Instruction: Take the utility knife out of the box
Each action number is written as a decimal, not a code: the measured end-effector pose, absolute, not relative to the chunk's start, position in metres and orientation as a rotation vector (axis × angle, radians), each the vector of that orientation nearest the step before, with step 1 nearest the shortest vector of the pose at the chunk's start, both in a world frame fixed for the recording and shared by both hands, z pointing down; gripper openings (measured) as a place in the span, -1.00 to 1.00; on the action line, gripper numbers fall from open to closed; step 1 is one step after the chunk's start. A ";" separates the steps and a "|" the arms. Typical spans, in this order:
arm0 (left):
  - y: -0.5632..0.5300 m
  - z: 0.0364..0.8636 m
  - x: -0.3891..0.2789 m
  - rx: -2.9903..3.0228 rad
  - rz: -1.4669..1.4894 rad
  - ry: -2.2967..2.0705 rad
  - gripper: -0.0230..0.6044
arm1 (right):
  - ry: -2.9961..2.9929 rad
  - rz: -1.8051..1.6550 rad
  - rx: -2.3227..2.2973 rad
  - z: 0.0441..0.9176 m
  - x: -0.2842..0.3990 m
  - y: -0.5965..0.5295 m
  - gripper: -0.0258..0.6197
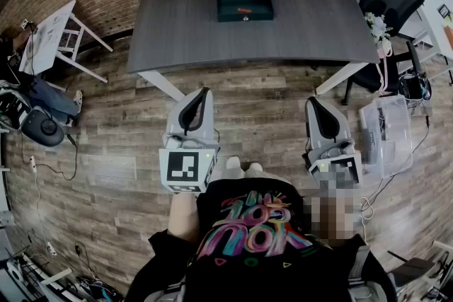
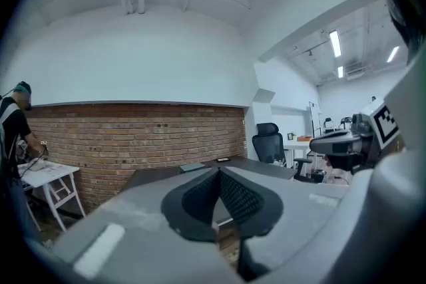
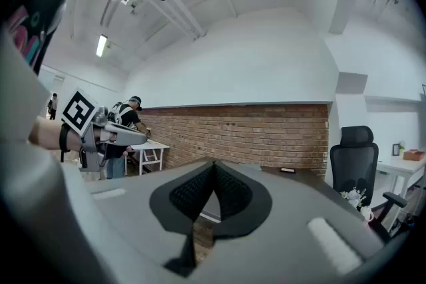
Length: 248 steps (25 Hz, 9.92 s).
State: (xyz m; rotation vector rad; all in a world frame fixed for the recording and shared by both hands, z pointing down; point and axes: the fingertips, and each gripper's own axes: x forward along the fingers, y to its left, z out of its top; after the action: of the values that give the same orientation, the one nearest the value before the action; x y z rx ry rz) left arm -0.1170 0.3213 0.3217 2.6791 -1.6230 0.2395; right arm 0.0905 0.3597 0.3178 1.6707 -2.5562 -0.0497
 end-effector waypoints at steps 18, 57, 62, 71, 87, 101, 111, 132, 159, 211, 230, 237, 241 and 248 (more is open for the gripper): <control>0.346 0.328 -0.100 2.630 0.239 -1.705 -0.92 | -2.594 -0.020 1.641 0.332 0.118 0.379 -0.92; 0.014 0.346 -0.142 2.680 0.255 -1.475 -0.92 | -2.429 0.101 1.754 0.355 0.057 0.073 -0.92; 0.002 0.362 -0.137 2.663 0.287 -1.446 -0.92 | -2.392 0.146 1.748 0.363 0.065 0.068 -0.92; -0.032 0.374 -0.120 2.629 0.308 -1.469 -0.92 | -2.419 0.162 1.693 0.370 0.079 0.024 -0.92; -0.148 0.344 -0.073 2.656 0.372 -1.621 -0.92 | -2.601 0.119 1.537 0.349 0.120 -0.108 -0.92; -0.165 0.354 -0.064 2.694 0.468 -1.520 -0.92 | -2.613 0.222 1.590 0.355 0.118 -0.137 -0.92; -0.172 0.363 -0.064 2.703 0.477 -1.485 -0.92 | -2.579 0.212 1.607 0.356 0.122 -0.140 -0.92; -0.170 0.401 -0.052 2.671 0.608 -1.271 -0.49 | -2.591 0.239 1.554 0.364 0.115 -0.146 -0.92; -0.117 0.552 0.013 2.731 1.359 -0.419 -0.35 | -2.494 0.373 1.620 0.403 0.138 -0.125 -0.92; -0.094 0.647 0.041 2.585 1.721 0.030 -0.75 | -2.387 0.501 1.724 0.431 0.177 -0.129 -0.92; -0.099 0.623 0.036 2.635 1.668 -0.054 -0.76 | -2.411 0.451 1.704 0.418 0.168 -0.123 -0.92; -0.113 0.597 0.037 2.682 1.575 -0.172 -0.75 | -2.424 0.406 1.677 0.409 0.167 -0.123 -0.92; -0.121 0.575 0.037 2.724 1.501 -0.263 -0.76 | -2.434 0.385 1.660 0.404 0.164 -0.123 -0.92; -0.132 0.535 0.032 2.801 1.382 -0.433 -0.75 | -2.468 0.356 1.613 0.398 0.146 -0.123 -0.92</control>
State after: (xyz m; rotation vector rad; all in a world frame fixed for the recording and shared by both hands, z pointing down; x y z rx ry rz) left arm 0.0320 -0.1322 0.5351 2.8011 -0.4326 1.3825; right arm 0.1462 -0.1230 0.3976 1.6128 -2.4679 0.3560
